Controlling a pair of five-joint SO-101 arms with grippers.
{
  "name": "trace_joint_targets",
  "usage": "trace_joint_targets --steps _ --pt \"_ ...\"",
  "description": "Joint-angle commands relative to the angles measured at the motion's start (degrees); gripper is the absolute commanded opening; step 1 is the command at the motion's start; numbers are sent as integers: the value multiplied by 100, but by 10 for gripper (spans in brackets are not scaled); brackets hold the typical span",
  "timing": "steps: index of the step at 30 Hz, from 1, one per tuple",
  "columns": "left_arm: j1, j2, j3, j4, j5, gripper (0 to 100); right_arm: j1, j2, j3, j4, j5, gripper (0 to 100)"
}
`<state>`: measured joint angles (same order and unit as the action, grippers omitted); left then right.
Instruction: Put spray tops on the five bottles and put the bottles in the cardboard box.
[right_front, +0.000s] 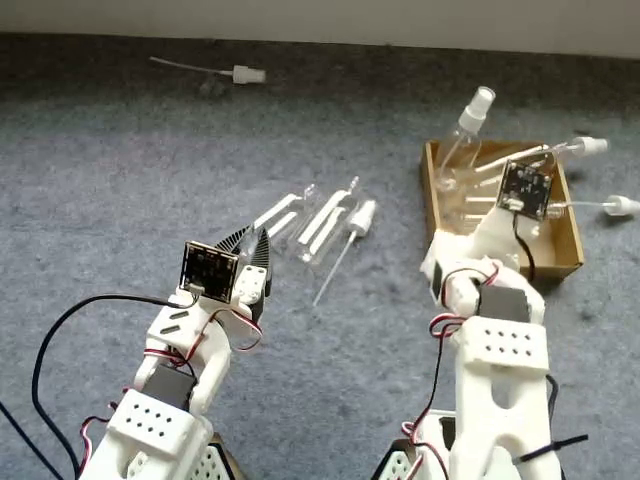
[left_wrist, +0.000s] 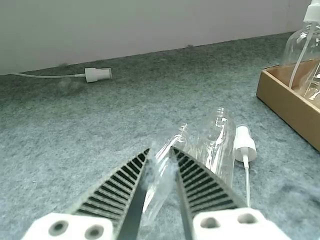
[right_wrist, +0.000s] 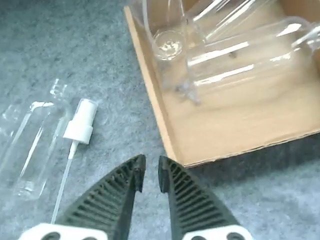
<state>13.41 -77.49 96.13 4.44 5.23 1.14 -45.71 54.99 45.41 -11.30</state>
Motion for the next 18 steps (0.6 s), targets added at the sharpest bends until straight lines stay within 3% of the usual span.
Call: trace_joint_targets --steps 1,5,10,12,18 --pt "-66 13 145 18 18 5 -426 -664 347 22 -132 9" --pt "-189 -57 145 9 9 5 -637 -1059 1068 -171 -158 5" --pt "-963 -611 -101 193 9 5 -848 -1499 2352 -1543 -167 5" --pt "-1235 -1051 -215 782 9 5 -1068 -1692 2844 -2000 -141 5" --pt "-1833 -2862 -1007 3763 9 5 -1385 -2721 3371 -2062 -123 5"
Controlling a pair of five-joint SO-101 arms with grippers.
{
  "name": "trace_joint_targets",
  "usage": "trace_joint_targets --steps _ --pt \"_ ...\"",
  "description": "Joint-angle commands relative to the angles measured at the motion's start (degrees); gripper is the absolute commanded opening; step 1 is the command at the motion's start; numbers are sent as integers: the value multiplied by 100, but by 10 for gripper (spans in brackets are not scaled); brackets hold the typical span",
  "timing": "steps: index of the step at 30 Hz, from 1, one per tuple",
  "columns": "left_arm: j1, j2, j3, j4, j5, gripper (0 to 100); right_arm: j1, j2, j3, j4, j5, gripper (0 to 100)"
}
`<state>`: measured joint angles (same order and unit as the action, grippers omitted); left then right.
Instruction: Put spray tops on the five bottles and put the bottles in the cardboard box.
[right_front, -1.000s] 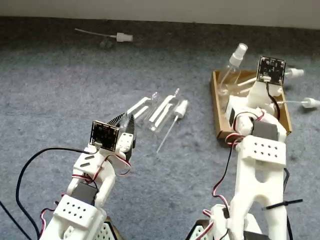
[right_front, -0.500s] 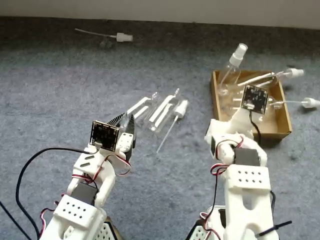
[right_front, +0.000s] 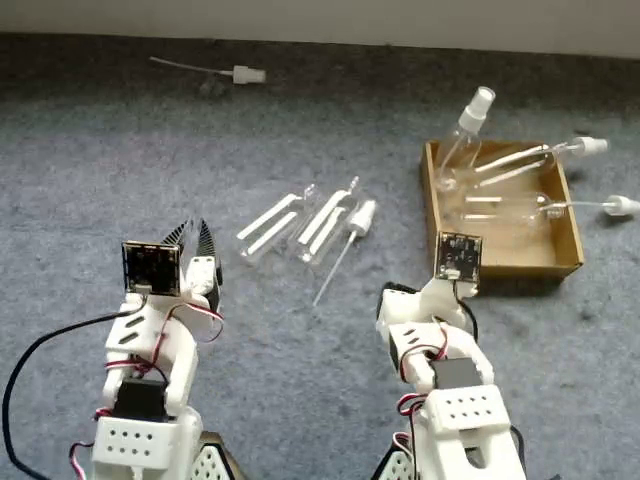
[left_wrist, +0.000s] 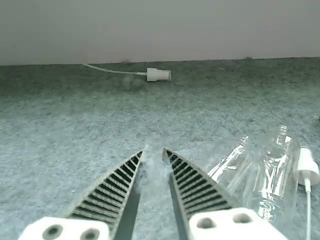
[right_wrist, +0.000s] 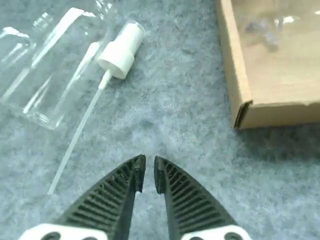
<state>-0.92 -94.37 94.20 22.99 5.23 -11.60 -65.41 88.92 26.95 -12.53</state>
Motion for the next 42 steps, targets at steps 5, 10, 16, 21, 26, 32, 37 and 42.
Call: trace_joint_targets --steps 5,10,16,21,26,32,37,42 --pt "-725 -822 -1851 3305 9 5 -101 -1974 -22 224 123 5" --pt "-998 -998 -1701 3692 9 6 -101 -3125 -31 1130 466 5" --pt "-1042 -998 -910 3877 9 7 -92 -3996 180 1692 563 5" --pt "-1033 -998 -233 3868 9 7 -75 -3978 444 1938 571 7" --pt "-1024 -998 286 3877 35 7 -75 -3987 840 1982 571 10" --pt "-998 -998 286 4448 44 7 -75 -3987 1455 2413 554 10" --pt "-752 -998 286 5116 18 7 -75 -3987 1464 3547 563 10" --pt "-163 -998 286 5248 9 5 189 -3987 1464 4180 571 10"
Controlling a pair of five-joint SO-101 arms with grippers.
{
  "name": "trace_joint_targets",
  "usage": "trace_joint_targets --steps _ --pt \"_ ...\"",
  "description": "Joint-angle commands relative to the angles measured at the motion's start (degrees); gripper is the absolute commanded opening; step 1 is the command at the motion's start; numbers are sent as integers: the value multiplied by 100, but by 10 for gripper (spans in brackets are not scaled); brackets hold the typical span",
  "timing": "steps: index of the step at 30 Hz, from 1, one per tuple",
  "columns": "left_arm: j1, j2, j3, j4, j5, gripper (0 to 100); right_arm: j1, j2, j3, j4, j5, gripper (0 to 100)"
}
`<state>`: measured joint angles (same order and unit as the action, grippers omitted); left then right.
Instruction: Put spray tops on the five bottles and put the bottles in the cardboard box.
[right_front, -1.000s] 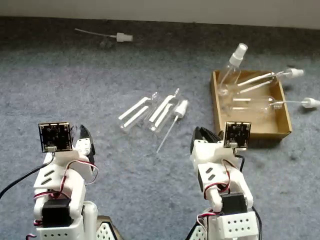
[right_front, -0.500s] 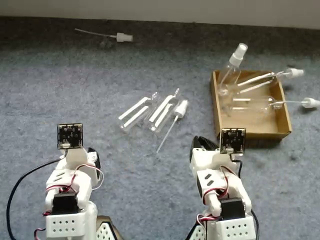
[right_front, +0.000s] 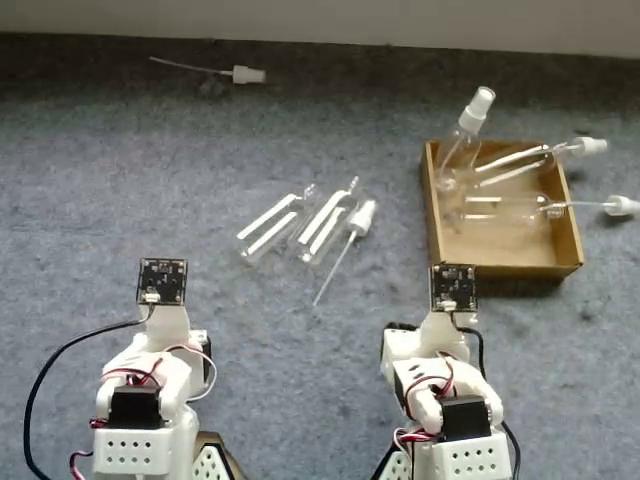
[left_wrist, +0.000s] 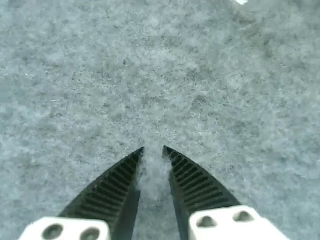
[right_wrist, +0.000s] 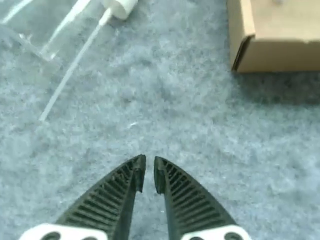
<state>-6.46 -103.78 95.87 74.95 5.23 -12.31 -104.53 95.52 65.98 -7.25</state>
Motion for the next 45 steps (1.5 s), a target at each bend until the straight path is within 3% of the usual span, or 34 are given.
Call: trace_joint_targets --steps 1,7,45 --pt "382 -57 119 53 9 5 347 -75 804 321 44 10" --pt "127 -57 119 53 9 5 462 -66 813 330 44 10" --pt "127 -57 119 53 9 5 462 -66 813 330 44 10"
